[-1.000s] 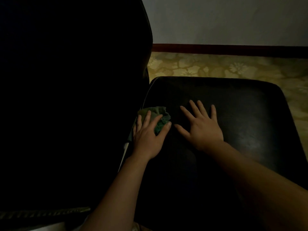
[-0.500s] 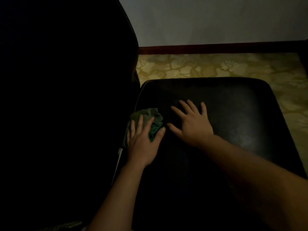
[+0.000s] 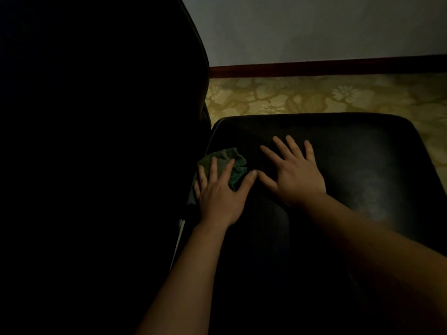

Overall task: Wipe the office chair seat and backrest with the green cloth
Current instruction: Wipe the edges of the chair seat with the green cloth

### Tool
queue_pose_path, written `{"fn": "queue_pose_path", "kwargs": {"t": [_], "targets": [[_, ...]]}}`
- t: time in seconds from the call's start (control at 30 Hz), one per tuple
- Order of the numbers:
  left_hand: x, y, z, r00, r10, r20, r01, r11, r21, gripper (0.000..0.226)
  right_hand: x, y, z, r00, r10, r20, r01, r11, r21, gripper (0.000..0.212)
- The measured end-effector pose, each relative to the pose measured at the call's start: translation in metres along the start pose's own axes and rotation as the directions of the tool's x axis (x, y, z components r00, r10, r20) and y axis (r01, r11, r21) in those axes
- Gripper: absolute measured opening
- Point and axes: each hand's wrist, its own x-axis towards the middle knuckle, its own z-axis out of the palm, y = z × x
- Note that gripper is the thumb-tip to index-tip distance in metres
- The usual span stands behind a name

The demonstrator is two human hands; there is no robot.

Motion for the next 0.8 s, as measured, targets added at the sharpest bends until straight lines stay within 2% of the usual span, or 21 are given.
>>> {"fn": "queue_pose_path", "kwargs": {"t": [0.17, 0.43, 0.8], "targets": [[0.009, 0.001, -0.004, 0.999, -0.014, 0.029, 0.015, 0.999, -0.03, 0.075, 0.0, 0.0, 0.001, 1.0, 0.01, -0.01, -0.01, 1.0, -0.003, 0.082], [-0.019, -0.008, 0.003, 1.0, 0.018, 0.01, -0.018, 1.0, -0.002, 0.08, 0.0, 0.0, 0.001, 1.0, 0.008, -0.012, -0.008, 1.0, 0.0, 0.083], [0.019, 0.004, -0.007, 0.998, 0.039, 0.042, -0.035, 0.996, -0.082, 0.07, 0.001, 0.0, 0.002, 1.0, 0.01, -0.016, -0.01, 1.0, -0.016, 0.08]]}}
